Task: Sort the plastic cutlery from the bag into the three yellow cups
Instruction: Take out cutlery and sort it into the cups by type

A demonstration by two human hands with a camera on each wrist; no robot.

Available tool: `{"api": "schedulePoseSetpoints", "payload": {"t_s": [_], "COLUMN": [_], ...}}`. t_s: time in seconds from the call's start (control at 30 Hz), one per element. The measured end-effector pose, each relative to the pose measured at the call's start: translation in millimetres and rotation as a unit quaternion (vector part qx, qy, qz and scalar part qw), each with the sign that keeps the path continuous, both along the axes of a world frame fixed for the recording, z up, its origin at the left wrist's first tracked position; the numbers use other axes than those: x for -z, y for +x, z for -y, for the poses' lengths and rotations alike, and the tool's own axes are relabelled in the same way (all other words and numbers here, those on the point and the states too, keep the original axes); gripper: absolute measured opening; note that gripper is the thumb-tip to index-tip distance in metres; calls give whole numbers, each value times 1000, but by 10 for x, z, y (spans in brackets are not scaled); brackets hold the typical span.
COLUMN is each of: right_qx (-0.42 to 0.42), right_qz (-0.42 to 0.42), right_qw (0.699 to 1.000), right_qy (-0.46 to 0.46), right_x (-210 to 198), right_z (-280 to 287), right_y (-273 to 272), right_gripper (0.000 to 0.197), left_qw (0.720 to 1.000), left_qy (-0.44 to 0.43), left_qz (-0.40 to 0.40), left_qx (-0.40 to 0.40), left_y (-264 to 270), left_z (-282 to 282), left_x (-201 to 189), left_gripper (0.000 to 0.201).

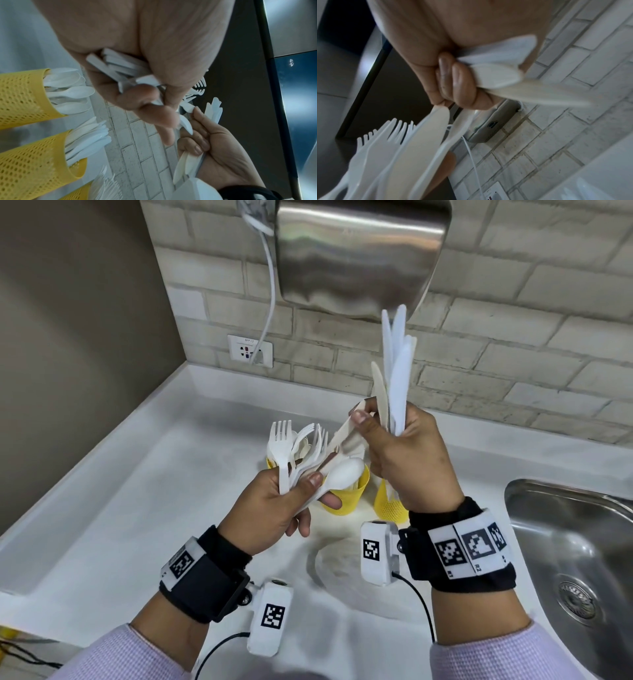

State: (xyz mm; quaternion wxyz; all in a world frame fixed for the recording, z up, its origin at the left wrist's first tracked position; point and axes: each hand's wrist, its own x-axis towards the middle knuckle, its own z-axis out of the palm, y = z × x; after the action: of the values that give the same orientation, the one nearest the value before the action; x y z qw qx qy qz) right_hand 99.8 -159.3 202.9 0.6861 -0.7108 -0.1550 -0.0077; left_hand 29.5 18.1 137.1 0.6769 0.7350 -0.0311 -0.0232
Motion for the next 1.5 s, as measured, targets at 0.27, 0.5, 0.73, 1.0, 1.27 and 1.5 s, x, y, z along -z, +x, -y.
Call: {"api": "schedulePoseSetpoints", "payload": {"t_s": [0.27, 0.5, 0.73, 1.0, 1.27, 1.5], "right_qx": [15, 71, 169, 136, 190, 146], "right_qz": [-90, -65, -141, -238, 11, 32], "right_qw": [994, 995, 926, 797, 938, 981], "right_qy": [64, 25, 307, 538, 291, 125], "right_x": [17, 7, 37, 84, -21, 376], "right_z": [-11, -83, -2, 83, -169, -404], "right_y": [-21, -40, 79, 132, -181, -365], "right_gripper": [16, 23, 16, 27, 50, 27], "left_qw": [1000, 998, 1000, 999, 938, 904], "left_qy": [16, 58, -4, -34, -278, -364], "left_qz": [17, 23, -8, -37, -198, -221], "left_qx": [10, 22, 25, 21, -64, -32], "left_y": [6, 22, 23, 34, 143, 162], "left_z": [18, 6, 42, 87, 226, 257], "left_x": [4, 56, 46, 50, -94, -165], "left_gripper": [26, 43, 39, 30, 34, 39]}}
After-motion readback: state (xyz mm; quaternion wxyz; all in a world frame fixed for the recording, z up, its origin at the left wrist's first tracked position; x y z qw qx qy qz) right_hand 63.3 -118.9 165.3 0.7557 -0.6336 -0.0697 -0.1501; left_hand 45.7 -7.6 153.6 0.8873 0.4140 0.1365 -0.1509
